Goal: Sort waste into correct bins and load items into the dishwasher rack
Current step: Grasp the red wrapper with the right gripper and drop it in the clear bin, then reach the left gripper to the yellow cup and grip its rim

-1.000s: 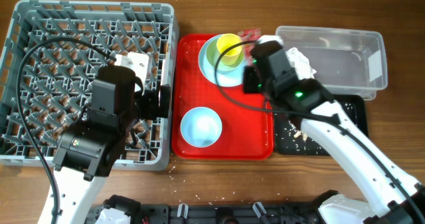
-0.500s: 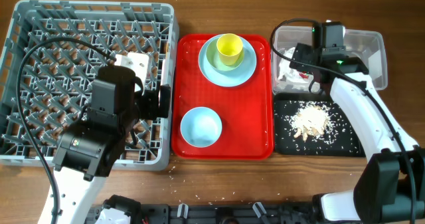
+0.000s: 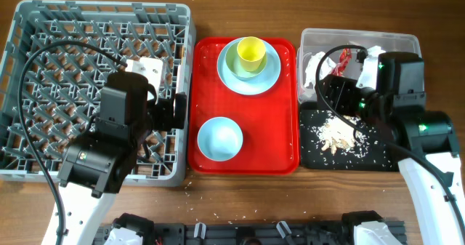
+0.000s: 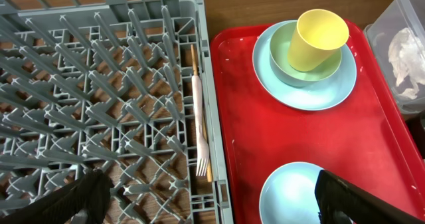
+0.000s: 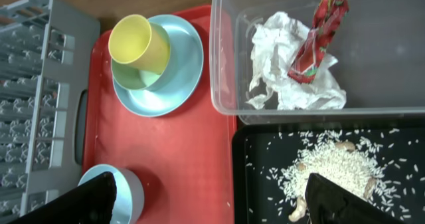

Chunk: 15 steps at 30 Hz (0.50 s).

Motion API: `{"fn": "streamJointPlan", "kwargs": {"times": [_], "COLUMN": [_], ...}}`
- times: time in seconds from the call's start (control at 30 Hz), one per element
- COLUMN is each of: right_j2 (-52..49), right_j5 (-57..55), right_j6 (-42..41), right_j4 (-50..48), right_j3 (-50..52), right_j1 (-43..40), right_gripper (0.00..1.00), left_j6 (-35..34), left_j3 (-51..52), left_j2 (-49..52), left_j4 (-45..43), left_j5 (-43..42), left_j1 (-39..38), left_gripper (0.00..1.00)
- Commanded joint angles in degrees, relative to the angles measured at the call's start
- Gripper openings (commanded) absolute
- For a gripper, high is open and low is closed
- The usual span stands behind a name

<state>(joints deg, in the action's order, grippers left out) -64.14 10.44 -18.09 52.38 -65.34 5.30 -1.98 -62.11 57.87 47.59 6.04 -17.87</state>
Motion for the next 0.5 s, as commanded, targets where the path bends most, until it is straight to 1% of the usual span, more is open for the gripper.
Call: {"fn": "streamJointPlan", "kwargs": {"times": [0.0,0.03,0.1,0.47], "right_j2": [0.79,0.76,0.76,0.72], "right_j5": [1.51,1.46,1.27,1.29], "right_j6": [0.31,0.33,0.33,0.02], "right_j4": [2.23,2.91,3.10,3.80], "right_j3": [-0.24,-0.22,-0.22,-0.22], "right_j1": [-0.13,-0.13,-0.13,-0.13], "right_gripper": [0.92,0.92,1.00,1.00], "left_j6": [0.26,0.26,0.26,0.26], "left_j3": [-0.37,-0.37,-0.37,-0.37], "left_j2": [-0.04,-0.04,-0.04,-0.04], "left_j4": [-0.13,-0.15,-0.15,-0.15], "left_j5": [-0.68,-0.68,-0.68,-0.68], "left_j1": [0.09,0.09,0.09,0.09], "left_gripper": [1.00,1.00,1.00,1.00]}}
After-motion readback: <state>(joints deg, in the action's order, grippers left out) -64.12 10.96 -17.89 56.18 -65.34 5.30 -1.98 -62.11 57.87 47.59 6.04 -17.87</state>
